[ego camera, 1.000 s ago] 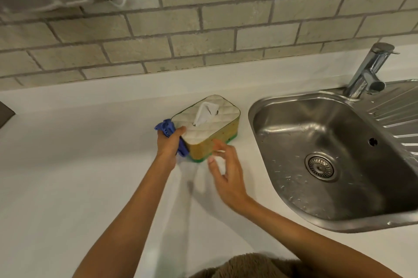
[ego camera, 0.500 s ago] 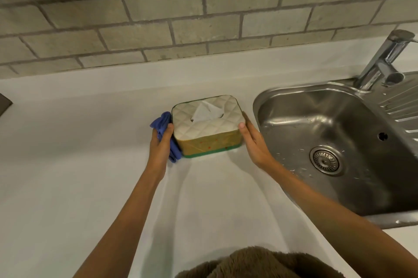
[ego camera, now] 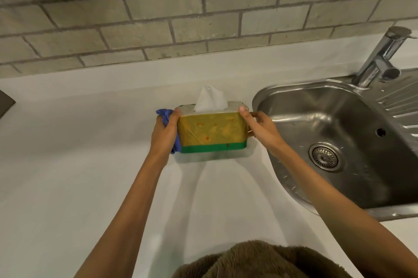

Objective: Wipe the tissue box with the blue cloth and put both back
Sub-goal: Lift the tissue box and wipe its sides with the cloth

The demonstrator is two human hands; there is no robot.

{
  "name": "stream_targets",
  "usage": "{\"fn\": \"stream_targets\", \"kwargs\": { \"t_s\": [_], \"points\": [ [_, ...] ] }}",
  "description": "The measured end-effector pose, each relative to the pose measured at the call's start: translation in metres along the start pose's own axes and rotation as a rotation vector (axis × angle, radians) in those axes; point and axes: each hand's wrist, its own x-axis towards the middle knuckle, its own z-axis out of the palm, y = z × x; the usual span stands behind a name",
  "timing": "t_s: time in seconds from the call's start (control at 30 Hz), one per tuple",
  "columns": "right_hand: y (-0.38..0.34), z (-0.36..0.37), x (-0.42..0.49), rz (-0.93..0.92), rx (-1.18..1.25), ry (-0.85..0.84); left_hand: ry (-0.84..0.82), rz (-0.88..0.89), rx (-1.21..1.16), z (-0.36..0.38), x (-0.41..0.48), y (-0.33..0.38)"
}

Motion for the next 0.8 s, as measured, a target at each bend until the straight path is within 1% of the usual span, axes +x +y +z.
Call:
{"fn": "stream_targets", "kwargs": {
  "t_s": [0.1, 0.17, 0.23, 0.33, 0.4, 0.47, 0.53, 0.57, 0.63, 0.7, 0.8],
  "points": [
    [-0.008, -0.007, -0.004, 0.077, -0.12, -0.055, 0.02, -0.044, 0.142, -0.005, 0.004, 0.013],
    [-0.011, -0.008, -0.005, 0.113, -0.201, -0.112, 0.038, -0.033, 0.222, -0.005, 0.005, 0.018],
    [-0.013, -0.007, -0.004, 0.141, -0.244, -0.157, 0.063, -0.012, 0.247, -0.003, 0.005, 0.019],
    [-0.016, -0.002, 0.002, 0.161, -0.183, -0.188, 0.117, 0.013, 0.263, 0.004, 0.002, 0.021],
    [-0.017, 0.001, 0.006, 0.143, -0.092, -0.254, 0.159, 0.057, 0.232, 0.01, -0.001, 0.02],
    [-0.018, 0.004, 0.008, 0.14, 0.006, -0.304, 0.181, 0.172, 0.206, 0.015, -0.006, 0.018],
    [-0.014, 0.006, 0.014, 0.157, 0.094, -0.302, 0.176, 0.336, 0.21, 0.018, -0.012, 0.015],
    [-0.012, 0.007, 0.016, 0.163, 0.132, -0.294, 0.165, 0.413, 0.228, 0.019, -0.014, 0.013],
    [-0.007, 0.008, 0.02, 0.181, 0.21, -0.283, 0.124, 0.537, 0.347, 0.02, -0.017, 0.008],
    [-0.005, 0.008, 0.022, 0.193, 0.269, -0.276, 0.103, 0.639, 0.465, 0.022, -0.021, 0.004],
    [-0.003, 0.009, 0.024, 0.196, 0.307, -0.274, 0.088, 0.696, 0.502, 0.025, -0.026, 0.001]
  ]
}}
